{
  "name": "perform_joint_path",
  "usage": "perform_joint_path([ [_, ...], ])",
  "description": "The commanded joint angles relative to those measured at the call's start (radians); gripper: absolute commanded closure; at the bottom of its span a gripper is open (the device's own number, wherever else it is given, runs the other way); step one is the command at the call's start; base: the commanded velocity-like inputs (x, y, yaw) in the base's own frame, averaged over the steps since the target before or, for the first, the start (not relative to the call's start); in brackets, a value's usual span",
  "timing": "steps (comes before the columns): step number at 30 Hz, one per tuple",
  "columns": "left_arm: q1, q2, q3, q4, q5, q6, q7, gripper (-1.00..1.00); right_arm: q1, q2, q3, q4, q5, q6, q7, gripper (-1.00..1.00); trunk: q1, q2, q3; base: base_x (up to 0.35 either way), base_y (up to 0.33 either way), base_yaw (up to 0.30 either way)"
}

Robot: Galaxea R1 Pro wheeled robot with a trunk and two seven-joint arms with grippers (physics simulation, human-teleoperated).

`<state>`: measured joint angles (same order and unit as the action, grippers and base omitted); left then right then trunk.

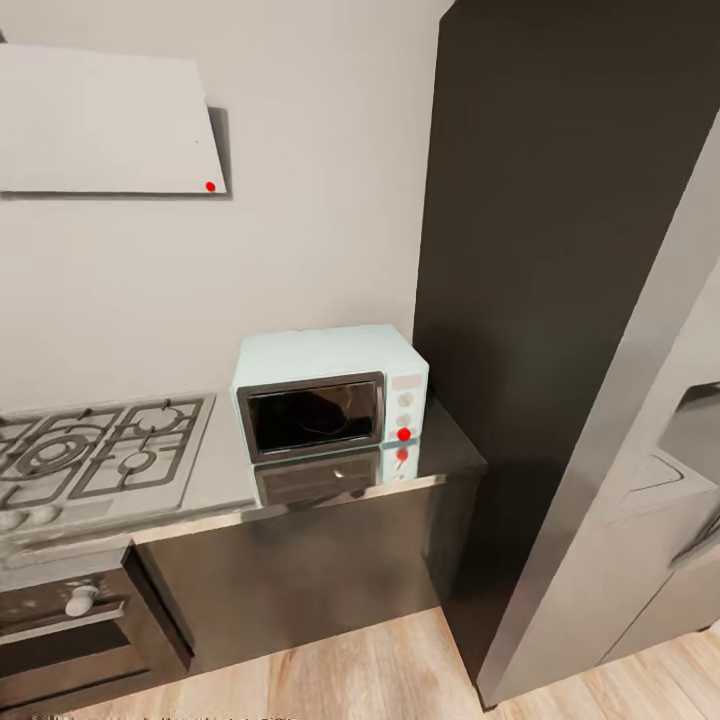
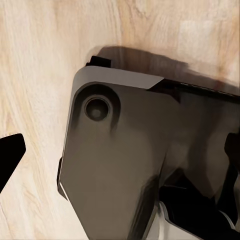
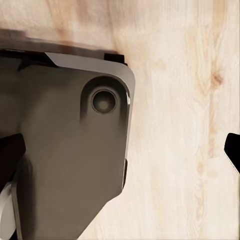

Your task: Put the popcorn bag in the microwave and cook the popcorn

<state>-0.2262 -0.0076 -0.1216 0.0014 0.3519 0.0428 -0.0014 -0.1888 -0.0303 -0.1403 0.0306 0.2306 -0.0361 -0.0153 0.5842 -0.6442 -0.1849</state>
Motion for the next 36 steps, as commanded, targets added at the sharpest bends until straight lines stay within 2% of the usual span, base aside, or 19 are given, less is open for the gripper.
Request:
perform_joint_path([
  [1, -0.001, 0.000, -0.009, 0.000, 0.010, 0.003, 0.000, -1.00, -0.001, 0.000, -0.008, 0.003, 0.010, -0.004, -0.002, -1.00, 0.000, -0.001, -0.001, 0.000, 0.000, 0.274],
  [6, -0.001, 0.000, -0.008, 0.000, 0.012, 0.002, 0.001, -1.00, -0.001, 0.000, -0.008, 0.003, 0.010, -0.005, -0.002, -1.00, 0.000, -0.001, 0.002, 0.000, 0.000, 0.274],
  [14, -0.001, 0.000, -0.008, 0.000, 0.043, 0.002, 0.001, -1.00, -0.001, 0.000, -0.008, 0.003, 0.011, -0.005, -0.002, -1.00, 0.000, -0.001, 0.006, 0.000, 0.000, 0.274],
  [31, -0.001, 0.001, -0.008, 0.000, 0.045, 0.002, 0.001, -1.00, -0.001, 0.003, -0.008, 0.003, 0.012, -0.007, -0.001, -1.00, 0.000, -0.001, 0.016, 0.000, 0.000, 0.267],
  [36, -0.001, 0.000, -0.008, 0.000, 0.045, 0.001, 0.001, -1.00, -0.001, 0.000, -0.008, 0.003, 0.012, -0.008, -0.002, -1.00, 0.000, -0.001, 0.017, 0.000, 0.000, 0.042],
])
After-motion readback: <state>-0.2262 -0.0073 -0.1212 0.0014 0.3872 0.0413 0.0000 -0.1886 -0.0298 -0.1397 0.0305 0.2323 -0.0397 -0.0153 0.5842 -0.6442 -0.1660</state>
